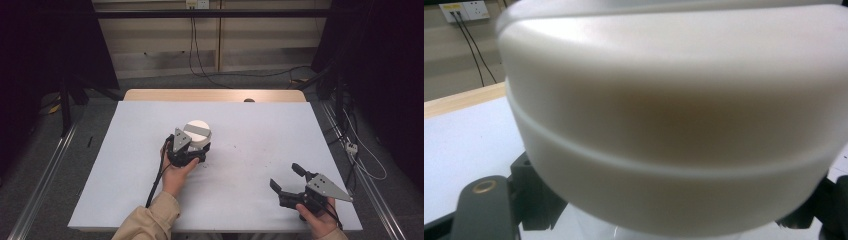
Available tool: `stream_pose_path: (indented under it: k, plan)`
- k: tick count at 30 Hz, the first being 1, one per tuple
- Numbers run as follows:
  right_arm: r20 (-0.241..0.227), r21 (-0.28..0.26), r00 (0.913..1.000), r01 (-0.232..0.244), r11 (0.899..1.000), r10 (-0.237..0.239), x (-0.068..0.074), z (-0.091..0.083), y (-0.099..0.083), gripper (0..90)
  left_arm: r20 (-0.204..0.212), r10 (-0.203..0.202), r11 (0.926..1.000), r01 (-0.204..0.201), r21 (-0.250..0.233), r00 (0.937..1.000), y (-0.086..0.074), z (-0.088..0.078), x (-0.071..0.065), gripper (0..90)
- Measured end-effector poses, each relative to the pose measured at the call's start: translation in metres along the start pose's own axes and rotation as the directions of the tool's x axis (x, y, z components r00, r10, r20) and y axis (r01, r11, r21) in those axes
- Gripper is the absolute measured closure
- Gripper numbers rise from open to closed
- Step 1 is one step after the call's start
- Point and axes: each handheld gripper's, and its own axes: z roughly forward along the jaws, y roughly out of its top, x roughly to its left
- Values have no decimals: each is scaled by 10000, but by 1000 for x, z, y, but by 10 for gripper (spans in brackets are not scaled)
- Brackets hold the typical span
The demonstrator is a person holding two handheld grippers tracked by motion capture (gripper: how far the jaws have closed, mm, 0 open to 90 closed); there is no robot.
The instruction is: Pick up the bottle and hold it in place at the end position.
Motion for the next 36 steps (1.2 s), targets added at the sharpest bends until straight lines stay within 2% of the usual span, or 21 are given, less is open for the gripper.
stream_pose_path:
  k: [25,36]
  plan:
    - [103,28,9999,-90,10000,90,-3,0,0,64,548,-9,10000,5,72,9985,11,25,-6,187]
    - [126,46,9999,-49,10000,48,-4,0,-1,64,653,-151,9998,142,145,9978,6,34,-3,188]
